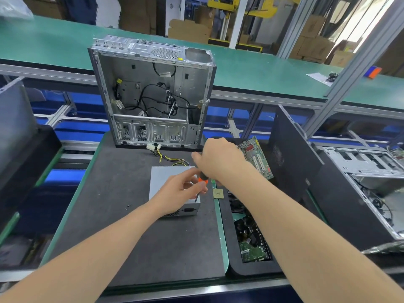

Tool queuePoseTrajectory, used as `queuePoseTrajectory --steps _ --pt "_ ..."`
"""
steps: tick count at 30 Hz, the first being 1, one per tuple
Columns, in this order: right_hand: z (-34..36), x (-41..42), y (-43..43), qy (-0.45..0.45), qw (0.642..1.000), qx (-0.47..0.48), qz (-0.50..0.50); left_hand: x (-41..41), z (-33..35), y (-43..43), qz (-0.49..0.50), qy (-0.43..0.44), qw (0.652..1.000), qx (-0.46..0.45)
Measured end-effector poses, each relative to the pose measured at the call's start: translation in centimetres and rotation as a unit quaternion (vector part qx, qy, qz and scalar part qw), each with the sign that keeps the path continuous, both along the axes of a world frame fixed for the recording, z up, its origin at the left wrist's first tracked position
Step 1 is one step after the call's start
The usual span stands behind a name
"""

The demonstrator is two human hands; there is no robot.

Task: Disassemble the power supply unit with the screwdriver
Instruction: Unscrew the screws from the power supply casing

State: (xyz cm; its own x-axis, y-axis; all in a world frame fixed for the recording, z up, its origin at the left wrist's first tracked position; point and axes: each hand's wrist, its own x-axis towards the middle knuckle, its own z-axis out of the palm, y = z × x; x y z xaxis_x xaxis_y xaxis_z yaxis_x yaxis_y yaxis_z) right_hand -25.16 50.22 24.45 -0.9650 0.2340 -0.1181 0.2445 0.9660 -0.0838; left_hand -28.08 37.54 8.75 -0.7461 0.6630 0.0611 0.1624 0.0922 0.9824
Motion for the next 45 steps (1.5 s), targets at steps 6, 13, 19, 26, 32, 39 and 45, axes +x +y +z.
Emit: queuePoseTrajectory --steps 6,13,19,26,32,39,45 --pt "1.2 0.0 0.5 -0.052 0.990 -0.009 0.127 -0.1 0.0 -0.2 0.001 -0.005 1.000 0.005" --pt "2.4 -0.6 1.9 -0.110 0.961 0.017 0.254 -0.1 0.3 -0.2 0.005 -0.018 1.000 0.013" --pt "1.7 -0.9 1.8 -0.115 0.946 0.013 0.304 0.1 0.4 -0.2 0.003 -0.004 1.000 0.006" --pt "0.4 0.5 1.3 0.071 0.987 0.009 0.143 0.2 0.2 -0.1 0.011 -0.014 1.000 0.010" --pt "-1.4 0.8 0.2 0.104 0.992 0.036 0.062 0.1 0.0 -0.2 0.010 -0.008 1.000 0.003" --pt "-0.2 -0.3 1.6 -0.003 0.986 -0.028 0.163 -0.1 0.0 -0.4 0.011 -0.014 1.000 0.009" --pt "1.8 -0.5 2.9 -0.078 0.958 -0.058 0.268 0.0 0.4 -0.4 0.000 -0.016 1.000 0.011"
